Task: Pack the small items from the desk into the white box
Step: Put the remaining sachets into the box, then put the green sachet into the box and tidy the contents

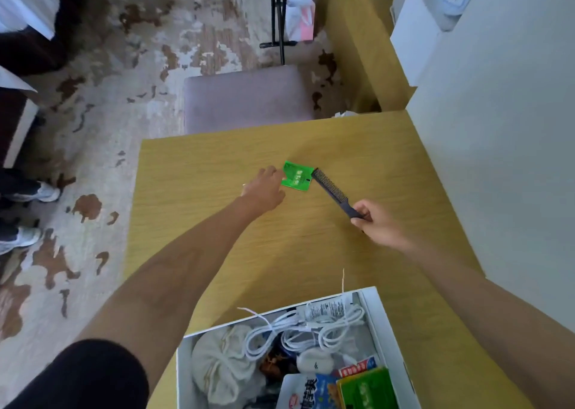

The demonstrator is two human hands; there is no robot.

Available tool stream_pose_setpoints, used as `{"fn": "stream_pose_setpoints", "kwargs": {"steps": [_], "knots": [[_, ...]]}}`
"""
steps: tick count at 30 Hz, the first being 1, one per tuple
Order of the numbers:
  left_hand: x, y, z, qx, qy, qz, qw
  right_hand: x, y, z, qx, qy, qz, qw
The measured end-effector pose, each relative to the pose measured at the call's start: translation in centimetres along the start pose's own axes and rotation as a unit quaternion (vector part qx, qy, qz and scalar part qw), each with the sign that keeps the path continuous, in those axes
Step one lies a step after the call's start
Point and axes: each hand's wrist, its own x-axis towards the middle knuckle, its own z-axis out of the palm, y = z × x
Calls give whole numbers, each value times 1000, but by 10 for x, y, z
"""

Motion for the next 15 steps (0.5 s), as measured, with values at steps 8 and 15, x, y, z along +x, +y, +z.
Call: {"fn": "stream_pose_setpoints", "kwargs": {"steps": [8,15], "knots": [[54,22,14,156,-49,72,984,-42,-9,-13,162,28,46,985],[22,25,7,-69,-6,-26,997,-93,-8,-31,246,34,41,968]]}}
